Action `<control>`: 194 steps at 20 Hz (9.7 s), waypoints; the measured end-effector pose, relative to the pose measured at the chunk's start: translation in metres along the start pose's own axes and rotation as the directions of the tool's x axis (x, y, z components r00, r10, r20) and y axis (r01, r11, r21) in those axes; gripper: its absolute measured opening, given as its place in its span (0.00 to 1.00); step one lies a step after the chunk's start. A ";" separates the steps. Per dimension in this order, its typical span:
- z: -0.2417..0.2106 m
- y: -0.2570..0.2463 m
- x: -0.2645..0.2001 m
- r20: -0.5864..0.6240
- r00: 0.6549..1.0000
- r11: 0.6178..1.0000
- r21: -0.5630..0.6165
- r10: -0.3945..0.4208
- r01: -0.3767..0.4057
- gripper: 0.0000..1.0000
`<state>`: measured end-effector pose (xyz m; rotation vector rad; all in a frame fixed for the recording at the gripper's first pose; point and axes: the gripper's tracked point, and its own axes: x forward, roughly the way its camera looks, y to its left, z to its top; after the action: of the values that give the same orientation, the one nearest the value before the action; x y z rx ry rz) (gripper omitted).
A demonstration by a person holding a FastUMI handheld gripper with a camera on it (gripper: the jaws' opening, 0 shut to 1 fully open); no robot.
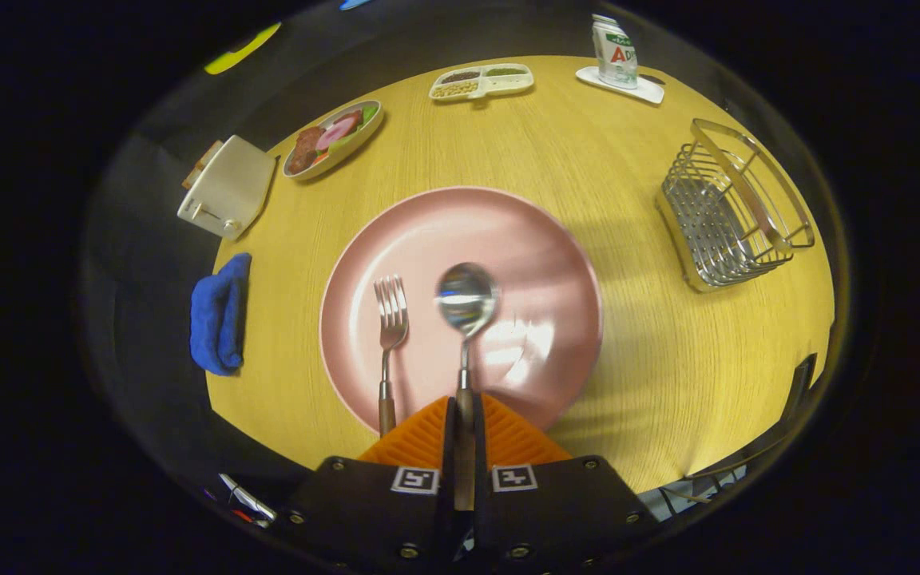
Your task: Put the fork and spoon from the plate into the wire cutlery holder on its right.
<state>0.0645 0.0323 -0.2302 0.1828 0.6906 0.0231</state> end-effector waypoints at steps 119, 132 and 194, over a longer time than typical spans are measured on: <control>0.012 0.040 0.019 -0.145 0.987 0.988 -0.134 0.062 -0.082 0.12; 0.019 0.057 0.009 -0.131 0.986 0.993 -0.052 0.102 -0.109 0.13; 0.095 -0.138 -0.143 -0.276 0.952 0.947 0.320 0.132 -0.039 0.01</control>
<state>0.0091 -0.1306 -0.0927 0.5219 0.9831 0.0258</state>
